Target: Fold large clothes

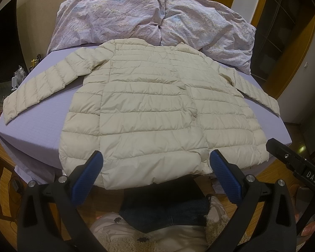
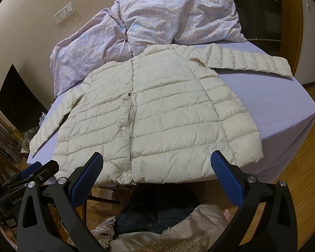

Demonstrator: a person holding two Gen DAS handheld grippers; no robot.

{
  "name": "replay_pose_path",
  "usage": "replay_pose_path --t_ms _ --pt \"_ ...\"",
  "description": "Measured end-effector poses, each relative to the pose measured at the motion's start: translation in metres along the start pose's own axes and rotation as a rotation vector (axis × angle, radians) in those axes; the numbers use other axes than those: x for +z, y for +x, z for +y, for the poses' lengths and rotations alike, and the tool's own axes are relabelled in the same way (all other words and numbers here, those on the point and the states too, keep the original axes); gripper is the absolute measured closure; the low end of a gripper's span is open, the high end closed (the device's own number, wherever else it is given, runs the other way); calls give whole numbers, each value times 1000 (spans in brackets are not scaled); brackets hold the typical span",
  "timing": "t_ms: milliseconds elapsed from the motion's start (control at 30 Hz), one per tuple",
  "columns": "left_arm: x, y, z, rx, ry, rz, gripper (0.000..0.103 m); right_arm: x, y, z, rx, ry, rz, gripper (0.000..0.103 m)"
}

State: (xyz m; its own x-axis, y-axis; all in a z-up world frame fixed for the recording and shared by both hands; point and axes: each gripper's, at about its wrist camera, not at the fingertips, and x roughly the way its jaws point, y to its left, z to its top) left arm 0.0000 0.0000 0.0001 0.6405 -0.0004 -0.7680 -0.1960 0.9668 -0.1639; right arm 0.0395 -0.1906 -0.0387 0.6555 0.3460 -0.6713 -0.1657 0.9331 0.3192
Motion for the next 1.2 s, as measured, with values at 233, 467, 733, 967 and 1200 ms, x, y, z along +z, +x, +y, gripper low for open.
replay_pose_path --t_ms 233,467,733,967,1200 --pt "0 0 0 0 0 0 2 0 0 0 1 0 1 1" --pt "0 0 0 0 0 0 2 1 0 0 1 1 1 1" --pt "0 0 0 0 0 0 2 2 1 -1 2 1 2 1" --pt "0 0 0 0 -1 1 2 3 1 -1 1 1 4 1" --pt "4 4 0 9 -2 6 2 7 4 0 -9 -4 10 1"
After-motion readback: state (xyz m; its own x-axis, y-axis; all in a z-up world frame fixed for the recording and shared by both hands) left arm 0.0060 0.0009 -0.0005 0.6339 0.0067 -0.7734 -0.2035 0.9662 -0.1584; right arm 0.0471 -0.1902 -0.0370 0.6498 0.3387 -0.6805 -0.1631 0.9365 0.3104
